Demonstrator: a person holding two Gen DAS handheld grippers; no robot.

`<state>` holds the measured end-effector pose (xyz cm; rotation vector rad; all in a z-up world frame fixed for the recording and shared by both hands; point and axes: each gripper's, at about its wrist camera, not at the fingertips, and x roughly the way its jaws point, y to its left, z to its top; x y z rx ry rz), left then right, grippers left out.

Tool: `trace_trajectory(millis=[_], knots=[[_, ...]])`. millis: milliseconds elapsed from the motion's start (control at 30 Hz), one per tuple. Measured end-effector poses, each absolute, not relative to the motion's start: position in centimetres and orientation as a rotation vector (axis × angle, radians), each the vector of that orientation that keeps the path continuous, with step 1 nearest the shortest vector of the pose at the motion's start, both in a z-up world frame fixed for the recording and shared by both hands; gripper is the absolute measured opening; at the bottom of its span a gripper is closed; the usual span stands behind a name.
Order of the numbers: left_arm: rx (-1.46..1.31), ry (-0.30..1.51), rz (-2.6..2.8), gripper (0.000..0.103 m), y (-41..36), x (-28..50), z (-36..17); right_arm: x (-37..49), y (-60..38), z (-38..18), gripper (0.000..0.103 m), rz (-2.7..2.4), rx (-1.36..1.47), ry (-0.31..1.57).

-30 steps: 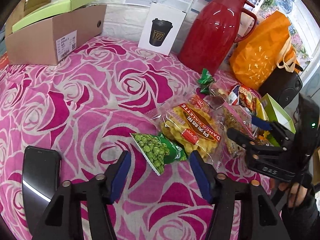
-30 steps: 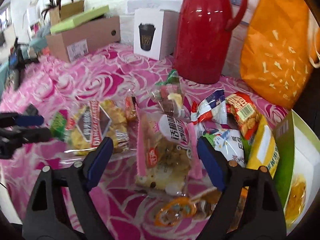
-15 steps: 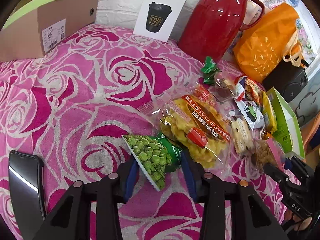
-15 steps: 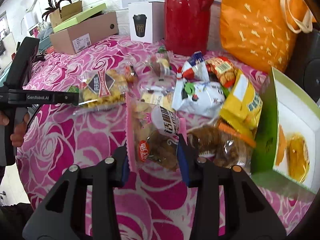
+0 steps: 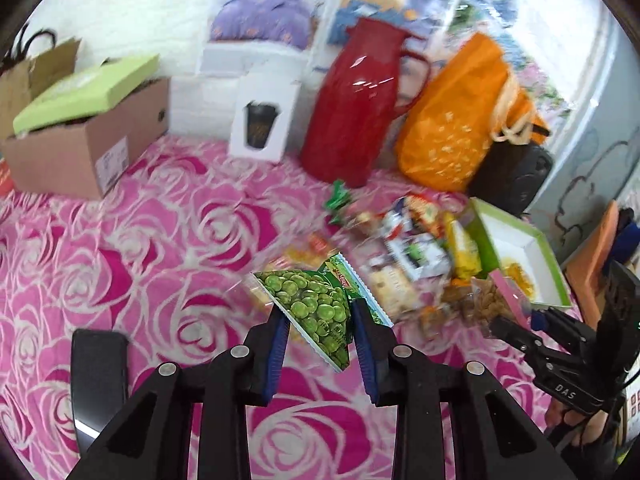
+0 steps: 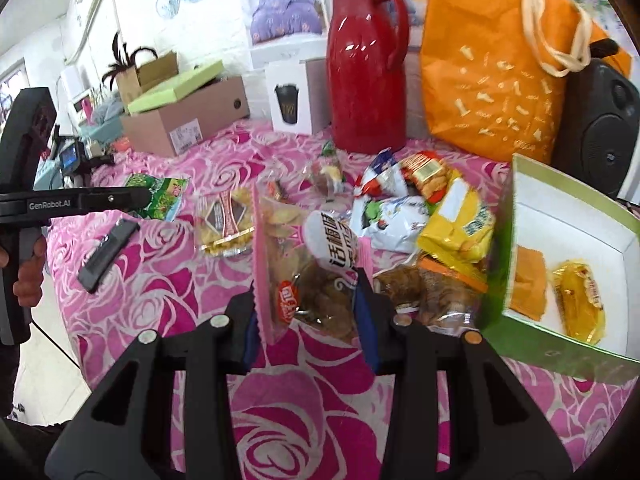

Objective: Organize snacks
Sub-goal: 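Lower both held packs into the green box and open both tools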

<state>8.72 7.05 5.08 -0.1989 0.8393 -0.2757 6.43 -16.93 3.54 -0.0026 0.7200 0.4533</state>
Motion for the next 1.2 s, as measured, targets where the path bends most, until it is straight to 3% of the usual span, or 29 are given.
trace_trajectory(millis=[233, 667, 1100, 1133, 1167, 1200], knots=[[-0.136, 0.804, -0.489, 0.032, -1.1, 9.9, 7.7, 4.7, -24.3, 5.6, 0.042, 0.268, 0.077, 0.657], [-0.002, 0.876, -0.752, 0.032, -20.1, 14.8, 6.5, 4.1, -38.1, 5.5, 0.042, -0.087, 0.177, 0.640], [0.079, 0.969, -0.754, 0.033, -26.2, 17.5, 2.3, 8.0, -42.4, 1.2, 0.045, -0.146, 0.173, 0.717], [0.080, 0.962, -0.738, 0.040, -26.2, 17.7, 2.1, 8.3, -42.4, 0.9, 0.049, -0.149, 0.163, 0.723], [0.077, 0.948, -0.718, 0.060, -26.2, 17.7, 2.1, 8.5, -42.3, 0.8, 0.054, -0.152, 0.146, 0.722], [0.075, 0.935, -0.694, 0.073, -26.1, 17.8, 2.1, 8.5, -42.0, 0.8, 0.079, -0.155, 0.124, 0.713]])
